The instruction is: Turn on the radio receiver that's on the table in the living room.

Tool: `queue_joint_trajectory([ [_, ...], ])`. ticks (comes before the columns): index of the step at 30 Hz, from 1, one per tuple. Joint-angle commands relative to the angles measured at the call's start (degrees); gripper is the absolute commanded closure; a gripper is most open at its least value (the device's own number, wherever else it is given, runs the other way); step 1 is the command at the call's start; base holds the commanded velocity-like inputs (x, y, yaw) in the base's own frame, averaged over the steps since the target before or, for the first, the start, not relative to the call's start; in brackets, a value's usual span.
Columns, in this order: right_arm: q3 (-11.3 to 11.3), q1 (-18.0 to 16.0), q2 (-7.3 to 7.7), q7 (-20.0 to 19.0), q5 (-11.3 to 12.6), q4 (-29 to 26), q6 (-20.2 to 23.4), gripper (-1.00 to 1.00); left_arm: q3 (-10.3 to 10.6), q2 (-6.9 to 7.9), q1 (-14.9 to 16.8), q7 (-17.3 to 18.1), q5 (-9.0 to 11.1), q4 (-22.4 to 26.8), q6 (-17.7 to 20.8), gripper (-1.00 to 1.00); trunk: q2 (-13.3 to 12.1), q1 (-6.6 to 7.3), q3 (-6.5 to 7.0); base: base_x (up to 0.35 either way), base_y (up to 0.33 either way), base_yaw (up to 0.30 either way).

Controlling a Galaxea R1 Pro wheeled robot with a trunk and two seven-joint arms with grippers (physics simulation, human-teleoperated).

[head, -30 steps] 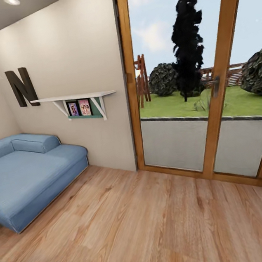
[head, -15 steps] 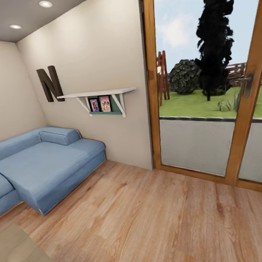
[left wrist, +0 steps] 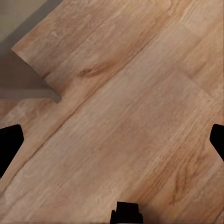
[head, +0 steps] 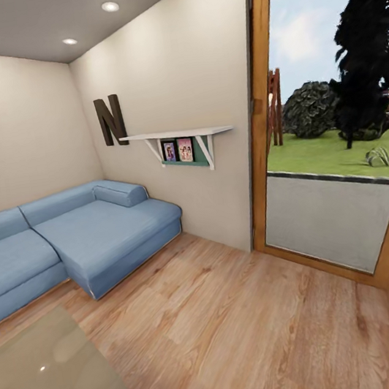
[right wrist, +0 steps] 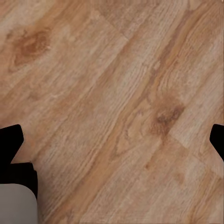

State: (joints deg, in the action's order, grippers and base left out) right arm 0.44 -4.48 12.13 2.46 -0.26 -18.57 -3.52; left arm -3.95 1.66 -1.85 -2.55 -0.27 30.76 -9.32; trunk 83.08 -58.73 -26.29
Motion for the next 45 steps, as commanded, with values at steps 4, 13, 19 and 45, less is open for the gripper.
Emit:
queue_joint_trajectory([
  [4,0.0,0.0,0.0,0.0,0.0,0.0,0.0,-1.0,0.0,0.01,0.0,0.0,0.0,0.0,0.0,-1.0,0.0,0.0,0.0,0.0,0.0,0.3],
  [13,0.0,0.0,0.0,0.0,0.0,0.0,0.0,-1.0,-0.1,0.01,0.0,0.0,0.0,0.0,0.0,-1.0,0.0,0.0,0.0,0.0,0.0,0.3],
  [19,0.0,0.0,0.0,0.0,0.0,0.0,0.0,-1.0,-0.1,0.0,0.0,0.0,0.0,0.0,0.0,-1.0,0.0,0.0,0.0,0.0,0.0,0.3],
  [45,0.0,0.0,0.0,0.0,0.0,0.0,0.0,-1.0,-0.1,0.01,0.0,-0.1,0.1,0.0,0.0,-1.0,0.0,0.0,0.0,0.0,0.0,0.3],
])
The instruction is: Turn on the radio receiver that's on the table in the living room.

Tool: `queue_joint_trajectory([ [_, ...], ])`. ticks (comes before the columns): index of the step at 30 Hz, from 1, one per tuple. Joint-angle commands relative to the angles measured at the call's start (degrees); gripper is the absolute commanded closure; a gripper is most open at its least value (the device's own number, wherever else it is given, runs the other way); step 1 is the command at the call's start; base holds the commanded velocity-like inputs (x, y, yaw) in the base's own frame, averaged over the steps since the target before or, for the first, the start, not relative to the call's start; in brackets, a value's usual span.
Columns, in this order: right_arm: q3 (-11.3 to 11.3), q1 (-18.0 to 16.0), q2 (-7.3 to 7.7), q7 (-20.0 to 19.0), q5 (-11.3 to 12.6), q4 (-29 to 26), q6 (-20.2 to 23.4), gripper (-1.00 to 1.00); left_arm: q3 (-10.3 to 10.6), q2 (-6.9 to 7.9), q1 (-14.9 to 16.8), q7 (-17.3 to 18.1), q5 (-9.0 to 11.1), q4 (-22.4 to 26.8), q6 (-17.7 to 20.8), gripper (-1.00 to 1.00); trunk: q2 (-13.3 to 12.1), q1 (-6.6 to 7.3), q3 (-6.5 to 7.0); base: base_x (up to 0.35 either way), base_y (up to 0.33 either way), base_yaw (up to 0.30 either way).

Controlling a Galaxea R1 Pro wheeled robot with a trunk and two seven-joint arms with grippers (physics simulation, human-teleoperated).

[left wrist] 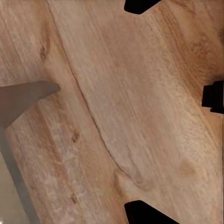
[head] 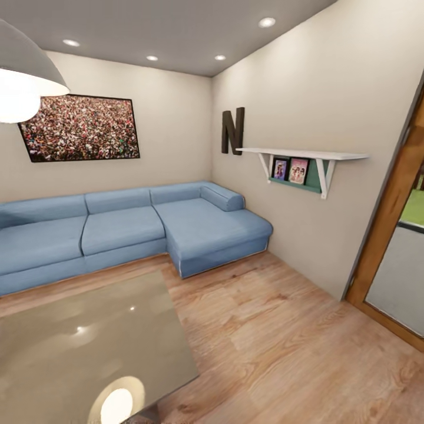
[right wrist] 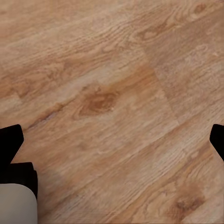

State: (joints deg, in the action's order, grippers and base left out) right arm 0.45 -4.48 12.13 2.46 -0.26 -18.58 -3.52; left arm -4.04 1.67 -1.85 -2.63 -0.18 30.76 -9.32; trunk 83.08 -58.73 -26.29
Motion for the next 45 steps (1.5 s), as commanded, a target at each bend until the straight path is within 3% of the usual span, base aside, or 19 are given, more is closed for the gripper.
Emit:
queue_joint_trajectory([
  [1,0.0,0.0,0.0,0.0,0.0,0.0,0.0,-1.0,0.0,0.0,0.0,0.0,0.0,0.0,0.0,-1.0,0.0,0.0,0.0,0.0,0.0,0.3],
  [45,0.0,0.0,0.0,0.0,0.0,0.0,0.0,-1.0,0.0,-0.01,0.0,0.0,0.1,0.0,0.0,-1.0,0.0,0.0,0.0,0.0,0.0,0.3],
])
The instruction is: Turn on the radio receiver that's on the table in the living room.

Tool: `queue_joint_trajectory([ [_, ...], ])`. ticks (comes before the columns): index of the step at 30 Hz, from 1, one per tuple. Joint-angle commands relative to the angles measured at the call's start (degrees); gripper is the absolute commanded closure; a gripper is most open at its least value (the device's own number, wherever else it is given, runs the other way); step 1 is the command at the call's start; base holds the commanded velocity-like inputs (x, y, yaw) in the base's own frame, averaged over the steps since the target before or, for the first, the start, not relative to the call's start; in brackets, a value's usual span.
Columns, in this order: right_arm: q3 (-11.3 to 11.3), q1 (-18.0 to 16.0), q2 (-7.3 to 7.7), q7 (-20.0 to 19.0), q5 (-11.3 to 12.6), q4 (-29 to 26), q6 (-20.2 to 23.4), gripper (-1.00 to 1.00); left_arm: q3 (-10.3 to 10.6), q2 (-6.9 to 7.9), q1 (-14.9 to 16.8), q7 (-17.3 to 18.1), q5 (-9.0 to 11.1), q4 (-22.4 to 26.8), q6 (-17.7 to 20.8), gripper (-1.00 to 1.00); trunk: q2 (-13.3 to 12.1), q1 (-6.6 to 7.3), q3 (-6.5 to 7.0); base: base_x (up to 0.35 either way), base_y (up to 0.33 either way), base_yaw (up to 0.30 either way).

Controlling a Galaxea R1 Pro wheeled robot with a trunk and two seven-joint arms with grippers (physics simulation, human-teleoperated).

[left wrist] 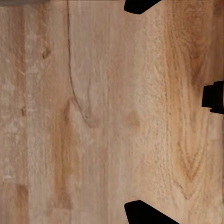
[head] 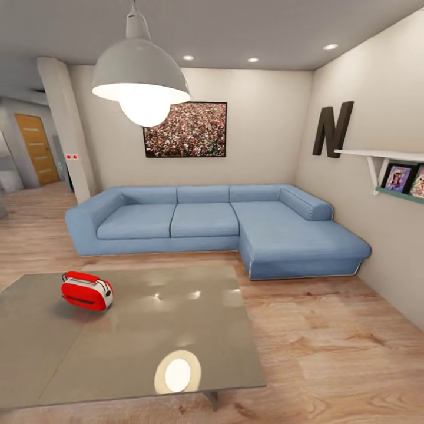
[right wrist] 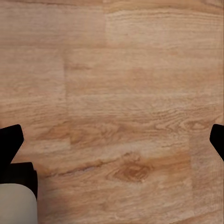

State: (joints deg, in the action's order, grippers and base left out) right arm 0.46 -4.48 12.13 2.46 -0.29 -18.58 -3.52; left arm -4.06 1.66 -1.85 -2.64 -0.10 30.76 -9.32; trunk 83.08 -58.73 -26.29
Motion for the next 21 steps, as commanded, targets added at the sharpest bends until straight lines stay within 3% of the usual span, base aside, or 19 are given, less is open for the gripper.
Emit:
queue_joint_trajectory([
  [1,0.0,0.0,0.0,0.0,0.0,0.0,0.0,-1.0,0.0,0.0,0.0,0.0,0.0,0.0,0.0,-1.0,0.0,0.0,0.0,0.0,0.0,0.3],
  [16,0.0,0.0,0.0,0.0,0.0,0.0,0.0,-1.0,-0.1,0.08,0.0,0.0,0.0,0.0,0.0,-1.0,0.0,0.0,0.0,0.0,0.0,0.3],
  [21,0.0,0.0,0.0,0.0,0.0,0.0,0.0,-1.0,-0.1,0.29,0.0,0.0,0.2,0.0,0.1,-1.0,0.0,0.0,0.0,0.066,0.142,0.138],
])
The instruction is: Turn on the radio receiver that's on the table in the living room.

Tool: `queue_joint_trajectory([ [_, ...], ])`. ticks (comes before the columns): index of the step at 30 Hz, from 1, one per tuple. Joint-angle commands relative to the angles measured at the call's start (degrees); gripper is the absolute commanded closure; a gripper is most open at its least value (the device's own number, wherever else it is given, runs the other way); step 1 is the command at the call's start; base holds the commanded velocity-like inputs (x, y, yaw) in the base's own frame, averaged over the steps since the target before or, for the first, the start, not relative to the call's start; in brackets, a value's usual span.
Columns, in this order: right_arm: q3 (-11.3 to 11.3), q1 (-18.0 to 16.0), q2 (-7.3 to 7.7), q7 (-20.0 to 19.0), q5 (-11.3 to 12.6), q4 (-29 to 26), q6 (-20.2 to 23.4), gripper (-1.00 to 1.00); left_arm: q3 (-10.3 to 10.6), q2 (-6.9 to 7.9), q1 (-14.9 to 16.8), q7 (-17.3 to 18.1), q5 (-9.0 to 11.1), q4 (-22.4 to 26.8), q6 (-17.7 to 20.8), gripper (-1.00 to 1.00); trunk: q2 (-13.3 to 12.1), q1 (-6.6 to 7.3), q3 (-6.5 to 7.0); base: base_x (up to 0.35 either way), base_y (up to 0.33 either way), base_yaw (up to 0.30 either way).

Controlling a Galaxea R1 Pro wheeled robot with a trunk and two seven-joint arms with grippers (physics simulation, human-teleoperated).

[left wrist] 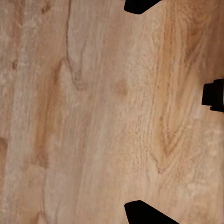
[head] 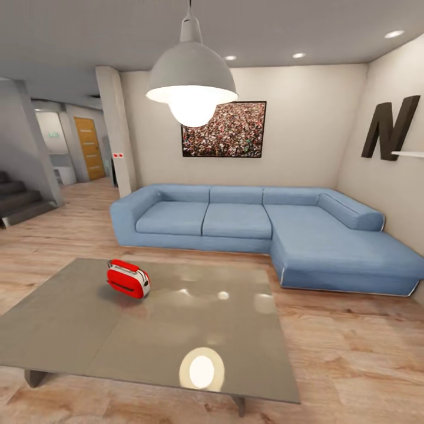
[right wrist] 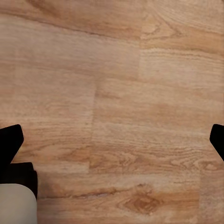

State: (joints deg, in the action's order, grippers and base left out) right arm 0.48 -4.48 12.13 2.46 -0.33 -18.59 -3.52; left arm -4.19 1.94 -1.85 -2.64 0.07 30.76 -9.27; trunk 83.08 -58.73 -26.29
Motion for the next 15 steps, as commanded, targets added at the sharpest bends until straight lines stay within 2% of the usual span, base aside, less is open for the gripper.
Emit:
queue_joint_trajectory([
  [1,0.0,0.0,0.0,0.0,0.0,0.0,0.0,-1.0,0.0,0.06,0.0,0.0,0.0,0.0,0.0,-1.0,0.0,0.0,0.0,0.117,0.22,0.033],
  [15,0.0,0.0,0.0,0.0,0.0,0.0,0.0,-1.0,0.0,0.06,0.0,0.0,0.0,0.0,0.0,-1.0,0.0,0.0,0.0,0.132,0.242,0.005],
])
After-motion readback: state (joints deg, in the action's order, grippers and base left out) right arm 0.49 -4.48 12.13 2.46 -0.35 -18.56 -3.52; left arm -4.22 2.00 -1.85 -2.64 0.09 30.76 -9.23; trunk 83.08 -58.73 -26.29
